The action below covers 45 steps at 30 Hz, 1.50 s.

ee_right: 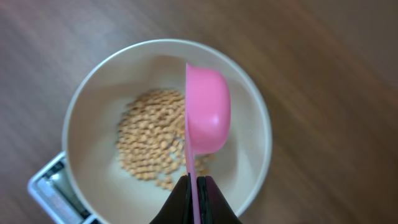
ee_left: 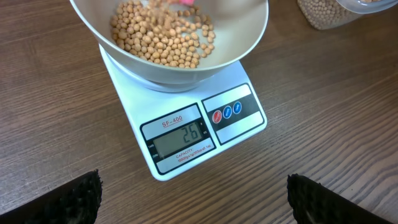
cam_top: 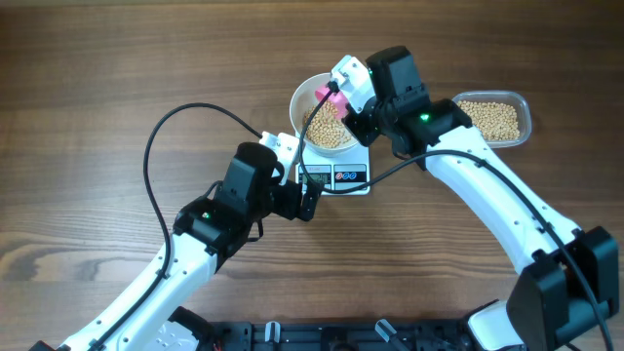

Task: Scoop item into bowl and weigh 150g on scale
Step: 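Tilt the pink scoop with the right gripper to pour soybeans into bowl, then carry the empty scoop back right to the soybean container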

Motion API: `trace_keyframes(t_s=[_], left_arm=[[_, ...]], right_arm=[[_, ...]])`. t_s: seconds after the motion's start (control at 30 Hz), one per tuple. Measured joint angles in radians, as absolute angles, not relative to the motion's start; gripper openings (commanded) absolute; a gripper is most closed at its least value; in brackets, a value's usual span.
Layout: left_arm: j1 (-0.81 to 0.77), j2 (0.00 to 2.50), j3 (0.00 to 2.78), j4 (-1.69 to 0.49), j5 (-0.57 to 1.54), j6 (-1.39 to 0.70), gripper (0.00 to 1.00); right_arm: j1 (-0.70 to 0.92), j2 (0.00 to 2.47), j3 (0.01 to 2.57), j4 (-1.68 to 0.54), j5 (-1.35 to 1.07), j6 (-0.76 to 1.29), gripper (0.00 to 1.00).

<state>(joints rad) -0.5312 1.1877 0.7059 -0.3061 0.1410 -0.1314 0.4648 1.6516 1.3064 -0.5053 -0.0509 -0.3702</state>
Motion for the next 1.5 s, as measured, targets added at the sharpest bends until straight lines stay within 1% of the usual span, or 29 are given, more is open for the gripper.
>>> trace_keyframes(t_s=[0.27, 0.63, 0.8, 1.0, 1.2, 1.37, 1.5], left_arm=[[-0.531, 1.188, 0.706, -0.306, 0.141, -0.131, 1.00], [-0.531, 1.188, 0.706, -0.306, 0.141, -0.131, 1.00], [-0.531, 1.188, 0.706, -0.306, 0.141, -0.131, 1.00], [-0.531, 1.188, 0.706, -0.306, 0.141, -0.131, 1.00], [-0.531, 1.188, 0.706, -0.306, 0.141, -0.131, 1.00], [-0.531, 1.188, 0.706, -0.306, 0.141, -0.131, 1.00], [-0.531, 1.188, 0.706, -0.306, 0.141, -0.131, 1.00]], right_arm=[[0.466, 1.579, 1.308, -0.486, 0.025, -0.430, 0.04], [0.469, 1.565, 1.312, -0.532, 0.035, -0.471, 0.04], [0.480, 1.565, 1.312, -0.535, 0.003, -0.375, 0.04], [0.456, 1.562, 1.312, -0.538, -0.085, -0.165, 0.04], [0.315, 1.485, 1.312, -0.565, -0.218, -0.008, 0.04], [0.102, 1.384, 1.313, -0.660, -0.246, 0.042, 0.04], [-0.059, 1.357, 1.316, -0.761, -0.251, 0.030, 0.04]])
